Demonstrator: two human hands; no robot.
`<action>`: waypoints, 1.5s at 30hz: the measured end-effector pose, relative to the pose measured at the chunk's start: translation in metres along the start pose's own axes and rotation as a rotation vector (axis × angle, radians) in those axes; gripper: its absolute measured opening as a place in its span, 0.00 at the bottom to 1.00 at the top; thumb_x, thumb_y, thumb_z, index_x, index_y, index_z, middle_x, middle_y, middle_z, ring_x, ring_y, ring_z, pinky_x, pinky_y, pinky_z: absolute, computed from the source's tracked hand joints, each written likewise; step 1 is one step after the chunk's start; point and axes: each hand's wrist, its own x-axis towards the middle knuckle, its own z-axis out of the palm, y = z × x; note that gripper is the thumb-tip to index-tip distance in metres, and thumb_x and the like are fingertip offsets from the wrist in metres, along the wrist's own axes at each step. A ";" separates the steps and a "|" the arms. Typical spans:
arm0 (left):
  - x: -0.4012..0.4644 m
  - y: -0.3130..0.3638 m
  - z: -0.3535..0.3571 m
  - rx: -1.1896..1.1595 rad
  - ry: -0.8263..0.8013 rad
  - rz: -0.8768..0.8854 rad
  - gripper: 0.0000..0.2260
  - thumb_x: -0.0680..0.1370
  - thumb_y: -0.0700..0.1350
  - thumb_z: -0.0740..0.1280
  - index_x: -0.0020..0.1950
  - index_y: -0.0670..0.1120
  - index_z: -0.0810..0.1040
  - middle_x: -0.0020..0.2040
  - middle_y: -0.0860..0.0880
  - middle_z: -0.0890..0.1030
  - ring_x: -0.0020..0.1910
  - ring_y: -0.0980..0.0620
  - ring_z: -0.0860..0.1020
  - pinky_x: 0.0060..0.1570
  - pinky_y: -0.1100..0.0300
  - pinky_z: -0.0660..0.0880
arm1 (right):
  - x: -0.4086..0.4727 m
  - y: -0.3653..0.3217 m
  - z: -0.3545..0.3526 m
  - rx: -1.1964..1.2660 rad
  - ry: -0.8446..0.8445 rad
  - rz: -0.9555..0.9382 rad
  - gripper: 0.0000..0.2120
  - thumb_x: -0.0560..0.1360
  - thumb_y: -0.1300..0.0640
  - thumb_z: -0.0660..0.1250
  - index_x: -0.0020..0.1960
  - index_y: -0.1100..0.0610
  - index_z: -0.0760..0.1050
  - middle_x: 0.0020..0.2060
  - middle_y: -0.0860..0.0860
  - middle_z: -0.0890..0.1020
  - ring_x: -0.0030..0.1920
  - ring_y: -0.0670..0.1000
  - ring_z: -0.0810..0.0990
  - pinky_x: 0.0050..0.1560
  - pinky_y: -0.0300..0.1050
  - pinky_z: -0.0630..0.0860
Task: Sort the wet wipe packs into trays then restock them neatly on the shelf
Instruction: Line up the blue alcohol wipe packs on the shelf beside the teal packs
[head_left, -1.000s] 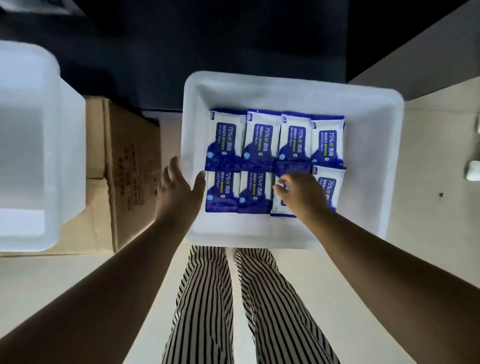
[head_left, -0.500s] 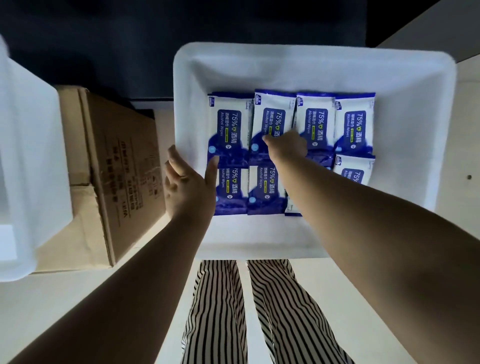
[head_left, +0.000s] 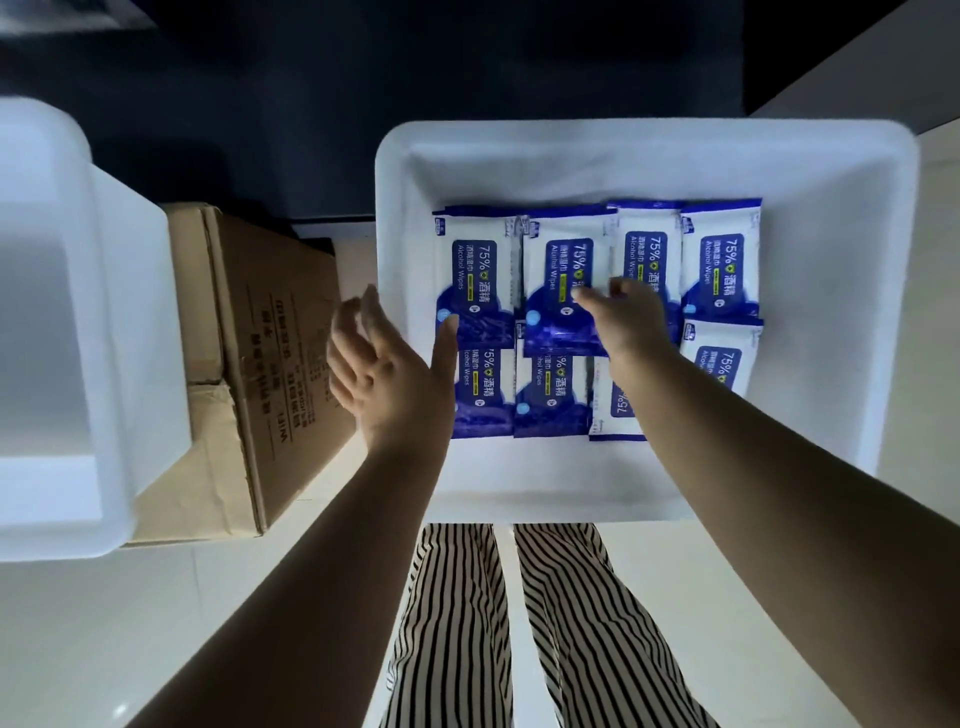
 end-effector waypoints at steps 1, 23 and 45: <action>-0.002 0.004 -0.002 -0.019 0.028 0.053 0.32 0.77 0.59 0.59 0.76 0.47 0.51 0.74 0.43 0.52 0.73 0.43 0.50 0.71 0.49 0.48 | -0.004 0.002 -0.008 0.014 0.004 -0.009 0.16 0.75 0.58 0.67 0.32 0.56 0.64 0.28 0.48 0.68 0.28 0.45 0.63 0.30 0.38 0.61; 0.045 0.030 0.069 -0.041 -0.289 0.113 0.18 0.80 0.54 0.56 0.56 0.41 0.76 0.48 0.45 0.80 0.48 0.45 0.77 0.42 0.59 0.71 | -0.010 0.077 -0.083 0.843 0.032 0.389 0.16 0.72 0.59 0.70 0.59 0.56 0.71 0.51 0.53 0.82 0.49 0.51 0.82 0.43 0.44 0.79; 0.020 0.070 -0.045 -0.542 -0.540 0.012 0.08 0.75 0.42 0.68 0.53 0.46 0.74 0.52 0.46 0.80 0.50 0.49 0.80 0.47 0.58 0.79 | -0.061 0.009 -0.133 0.891 -0.330 0.117 0.23 0.62 0.60 0.74 0.56 0.63 0.75 0.45 0.56 0.84 0.45 0.53 0.84 0.43 0.45 0.81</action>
